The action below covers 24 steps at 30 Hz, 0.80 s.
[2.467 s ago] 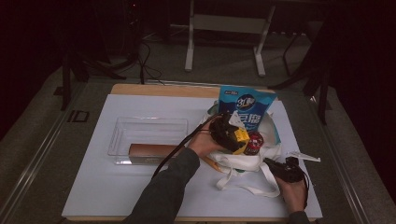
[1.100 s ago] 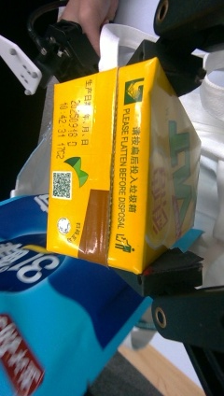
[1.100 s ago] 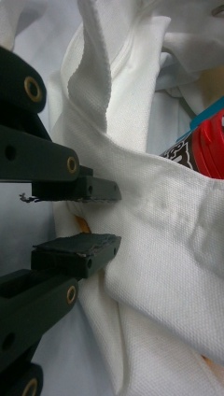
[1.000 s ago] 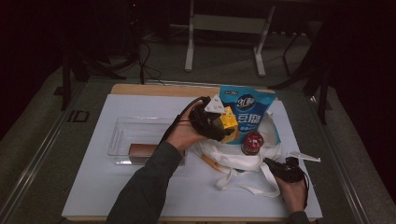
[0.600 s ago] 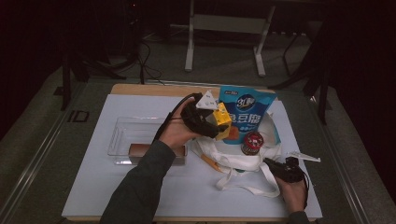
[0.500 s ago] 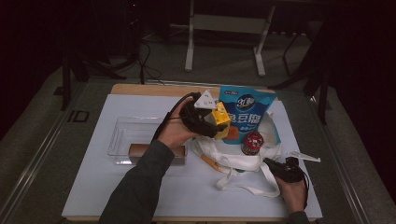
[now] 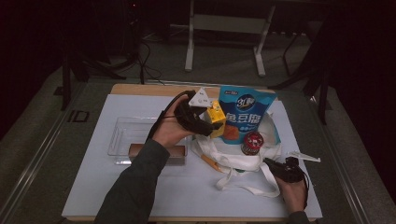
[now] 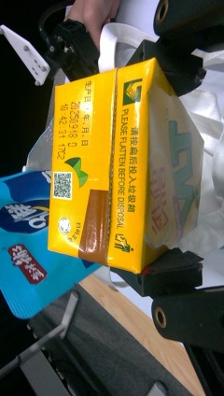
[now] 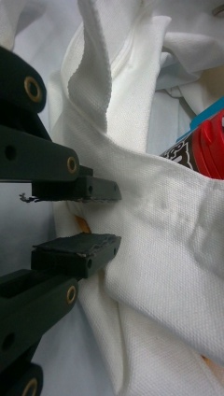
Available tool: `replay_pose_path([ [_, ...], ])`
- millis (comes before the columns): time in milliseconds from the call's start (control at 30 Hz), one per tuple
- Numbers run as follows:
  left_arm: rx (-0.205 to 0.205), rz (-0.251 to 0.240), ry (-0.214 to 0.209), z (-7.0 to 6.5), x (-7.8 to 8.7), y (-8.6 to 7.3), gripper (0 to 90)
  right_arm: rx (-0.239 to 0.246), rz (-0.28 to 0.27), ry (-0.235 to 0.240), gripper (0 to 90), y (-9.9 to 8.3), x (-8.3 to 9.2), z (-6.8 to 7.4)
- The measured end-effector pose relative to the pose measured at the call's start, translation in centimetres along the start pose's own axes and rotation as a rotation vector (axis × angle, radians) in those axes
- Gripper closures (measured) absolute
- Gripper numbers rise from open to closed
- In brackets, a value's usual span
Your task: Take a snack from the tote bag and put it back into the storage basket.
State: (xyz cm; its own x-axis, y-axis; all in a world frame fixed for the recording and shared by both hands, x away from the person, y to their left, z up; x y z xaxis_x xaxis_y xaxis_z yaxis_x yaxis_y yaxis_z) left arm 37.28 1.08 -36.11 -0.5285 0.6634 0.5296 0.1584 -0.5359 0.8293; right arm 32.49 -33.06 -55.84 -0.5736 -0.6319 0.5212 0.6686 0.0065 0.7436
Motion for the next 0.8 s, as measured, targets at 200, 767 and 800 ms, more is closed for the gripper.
replay_pose_path([
  [200,0.014,0.000,0.012,0.5,0.6,-0.2,28.8,0.000,0.000,0.000,71.9,0.0,0.0,0.0],
  [767,0.059,0.006,0.081,2.1,2.1,-1.1,28.8,0.001,-0.002,0.001,71.8,0.0,0.0,0.0],
  [800,0.067,0.003,0.084,2.1,2.2,-1.1,28.9,0.000,-0.002,0.001,71.9,0.0,0.0,0.0],
])
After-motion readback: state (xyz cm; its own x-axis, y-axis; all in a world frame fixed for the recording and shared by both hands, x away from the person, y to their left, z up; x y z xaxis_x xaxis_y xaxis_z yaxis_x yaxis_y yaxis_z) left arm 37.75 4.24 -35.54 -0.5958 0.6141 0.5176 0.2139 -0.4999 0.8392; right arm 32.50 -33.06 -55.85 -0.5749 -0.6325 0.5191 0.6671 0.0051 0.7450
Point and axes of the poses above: each handheld gripper's, and its own axes: x roughly backward along the jaws, y roughly out of its top, z roughly to its left, the point moved 3 cm from there along -x, roughly forward along the jaws, and after that the axes turned 6 degrees about y, right-handed, at the moved point
